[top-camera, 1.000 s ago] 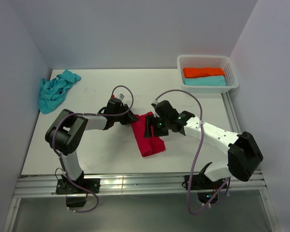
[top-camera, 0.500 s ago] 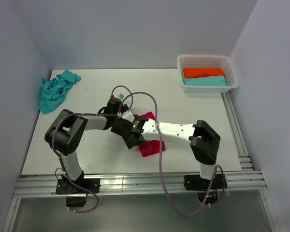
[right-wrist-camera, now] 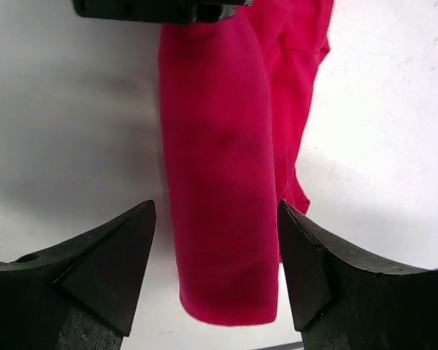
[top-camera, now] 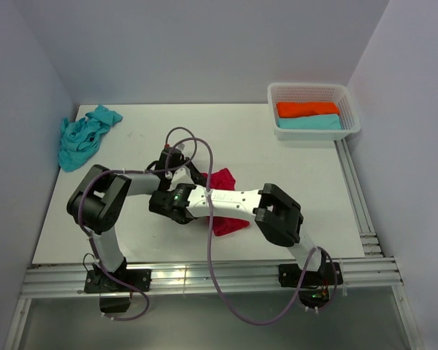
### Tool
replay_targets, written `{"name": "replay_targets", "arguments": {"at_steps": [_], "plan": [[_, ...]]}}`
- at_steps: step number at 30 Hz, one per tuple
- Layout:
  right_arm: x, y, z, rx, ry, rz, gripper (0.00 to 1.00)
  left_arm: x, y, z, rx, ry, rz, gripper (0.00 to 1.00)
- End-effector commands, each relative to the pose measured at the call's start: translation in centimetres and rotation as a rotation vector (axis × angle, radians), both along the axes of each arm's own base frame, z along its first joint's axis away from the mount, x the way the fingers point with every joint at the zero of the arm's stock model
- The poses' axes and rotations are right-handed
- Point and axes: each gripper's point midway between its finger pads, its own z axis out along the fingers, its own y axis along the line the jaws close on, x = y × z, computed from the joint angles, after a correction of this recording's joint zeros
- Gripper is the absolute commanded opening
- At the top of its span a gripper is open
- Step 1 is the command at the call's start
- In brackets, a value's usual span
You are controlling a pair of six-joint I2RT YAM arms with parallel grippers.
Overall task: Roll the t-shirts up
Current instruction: Roll the tshirt
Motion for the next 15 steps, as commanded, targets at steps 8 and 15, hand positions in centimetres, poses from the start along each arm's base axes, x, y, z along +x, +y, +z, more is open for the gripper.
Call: {"name": "replay_targets", "arguments": {"at_steps": [8,15], "plan": [[-0.3,-0.7,-3.0,-0.104,-0.048,0.041,0.75,-1.6,0.0,-0.5,0.032,0.043,-0.028,0.00],[-0.4,-1.1,-4.9,-0.085,-0.095,0.046,0.76,-1.6,-0.3,-0.8,0.035,0.047,-0.049,0.00]]}}
